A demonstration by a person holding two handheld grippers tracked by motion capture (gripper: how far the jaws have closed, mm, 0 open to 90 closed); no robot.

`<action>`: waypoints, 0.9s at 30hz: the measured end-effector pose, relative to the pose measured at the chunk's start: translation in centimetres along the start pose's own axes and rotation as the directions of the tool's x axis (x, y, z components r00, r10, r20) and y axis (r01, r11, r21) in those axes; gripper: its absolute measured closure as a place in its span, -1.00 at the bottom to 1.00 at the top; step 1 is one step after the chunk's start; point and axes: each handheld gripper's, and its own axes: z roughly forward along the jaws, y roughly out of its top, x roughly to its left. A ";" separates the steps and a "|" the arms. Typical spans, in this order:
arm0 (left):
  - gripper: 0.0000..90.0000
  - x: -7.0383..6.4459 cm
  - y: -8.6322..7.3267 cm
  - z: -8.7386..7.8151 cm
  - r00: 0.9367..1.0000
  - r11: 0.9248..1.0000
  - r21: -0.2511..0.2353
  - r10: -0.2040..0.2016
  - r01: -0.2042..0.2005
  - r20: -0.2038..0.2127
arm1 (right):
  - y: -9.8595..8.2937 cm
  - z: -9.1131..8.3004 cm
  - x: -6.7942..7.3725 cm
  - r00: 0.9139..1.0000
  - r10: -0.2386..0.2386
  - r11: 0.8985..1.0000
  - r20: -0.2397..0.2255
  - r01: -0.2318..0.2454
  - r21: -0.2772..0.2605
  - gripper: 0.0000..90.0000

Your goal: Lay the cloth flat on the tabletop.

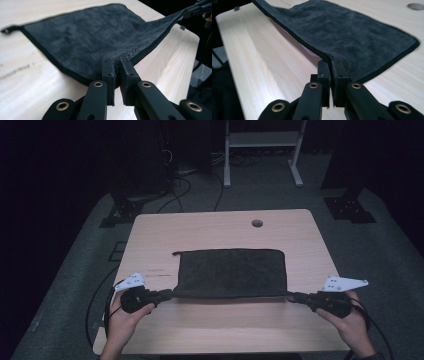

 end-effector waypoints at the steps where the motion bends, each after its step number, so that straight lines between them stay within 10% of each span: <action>1: 0.84 -0.1 -0.4 0.0 1.000 1.000 0.008 -0.004 0.004 0.004 | -0.2 -0.1 0.1 1.000 -0.005 1.000 -0.003 0.005 0.006 0.91; 20: 0.68 -0.6 -5.3 1.7 0.997 0.965 0.251 -0.078 0.072 0.013 | -4.1 2.0 1.5 0.996 -0.040 0.966 -0.083 0.059 0.253 0.79; 27: 0.19 -0.6 -4.5 0.5 0.997 0.976 0.203 -0.080 0.079 -0.004 | -3.6 1.2 1.5 0.995 -0.031 0.984 -0.100 0.048 0.172 0.43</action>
